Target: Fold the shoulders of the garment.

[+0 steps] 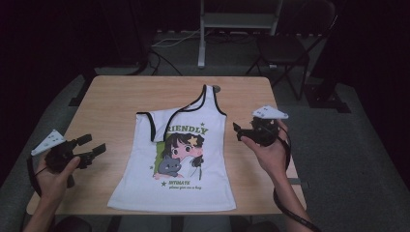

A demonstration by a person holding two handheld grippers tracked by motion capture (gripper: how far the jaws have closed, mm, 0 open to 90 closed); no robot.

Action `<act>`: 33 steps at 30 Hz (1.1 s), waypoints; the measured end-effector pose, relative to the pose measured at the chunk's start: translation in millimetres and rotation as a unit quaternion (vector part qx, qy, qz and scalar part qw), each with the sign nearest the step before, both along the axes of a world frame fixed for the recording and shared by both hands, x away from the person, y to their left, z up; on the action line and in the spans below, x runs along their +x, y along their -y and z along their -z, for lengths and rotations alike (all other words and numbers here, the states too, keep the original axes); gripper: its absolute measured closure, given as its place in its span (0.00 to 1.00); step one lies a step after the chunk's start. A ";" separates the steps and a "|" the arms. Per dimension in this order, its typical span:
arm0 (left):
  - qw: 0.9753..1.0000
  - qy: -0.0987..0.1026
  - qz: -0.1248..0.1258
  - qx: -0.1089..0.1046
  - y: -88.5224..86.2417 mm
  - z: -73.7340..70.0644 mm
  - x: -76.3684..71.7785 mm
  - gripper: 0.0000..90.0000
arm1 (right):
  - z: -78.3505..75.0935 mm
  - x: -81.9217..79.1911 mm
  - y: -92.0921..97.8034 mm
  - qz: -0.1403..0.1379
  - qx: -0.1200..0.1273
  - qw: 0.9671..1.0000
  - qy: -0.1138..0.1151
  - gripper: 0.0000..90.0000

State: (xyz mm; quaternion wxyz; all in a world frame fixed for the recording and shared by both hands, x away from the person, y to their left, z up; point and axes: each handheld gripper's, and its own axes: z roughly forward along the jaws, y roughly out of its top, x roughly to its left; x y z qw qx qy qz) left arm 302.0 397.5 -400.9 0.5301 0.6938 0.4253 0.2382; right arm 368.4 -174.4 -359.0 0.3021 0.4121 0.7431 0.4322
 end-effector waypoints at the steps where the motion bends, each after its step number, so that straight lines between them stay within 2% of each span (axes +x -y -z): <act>1: 1.000 0.004 -0.007 0.003 -2.7 0.0 -1.0 0.23 | -1.7 1.6 -0.2 0.000 0.000 1.000 0.001 0.15; 3: 1.000 0.006 -0.019 -0.001 -8.3 1.7 -2.5 0.23 | -6.0 5.7 -1.0 0.000 0.000 1.000 0.004 0.15; 5: 1.000 0.004 -0.027 0.005 -11.9 4.5 -2.9 0.23 | -10.0 11.0 -2.3 0.000 0.000 1.000 0.006 0.15; 7: 1.000 -0.006 -0.028 0.009 -14.8 9.2 -2.6 0.23 | -12.9 14.8 -3.8 0.000 -0.001 1.000 0.006 0.15; 9: 0.999 -0.008 -0.032 0.025 -16.7 13.7 -2.2 0.23 | -16.0 18.9 -5.5 -0.001 -0.001 1.000 0.007 0.15; 15: 0.999 -0.019 -0.042 0.021 -23.0 27.6 6.4 0.23 | -24.4 27.4 -9.7 0.002 0.007 1.000 0.010 0.15; 21: 0.998 -0.025 -0.047 0.016 -23.2 35.6 10.8 0.23 | -28.4 32.8 -14.0 0.003 0.005 1.000 0.009 0.15; 23: 0.998 -0.019 -0.048 0.019 -22.9 35.6 10.8 0.23 | -29.6 34.0 -15.9 0.002 0.004 1.000 0.009 0.15; 25: 0.998 -0.021 -0.047 0.020 -20.9 35.6 10.6 0.23 | -30.4 34.9 -17.7 0.003 0.005 1.000 0.009 0.15; 28: 0.998 -0.021 -0.045 0.032 -18.9 35.5 10.3 0.23 | -31.6 37.3 -20.8 0.002 0.006 1.000 0.008 0.15; 33: 0.998 -0.020 -0.046 0.033 -18.4 35.5 10.1 0.23 | -35.0 50.7 -23.8 0.003 0.003 1.000 0.006 0.15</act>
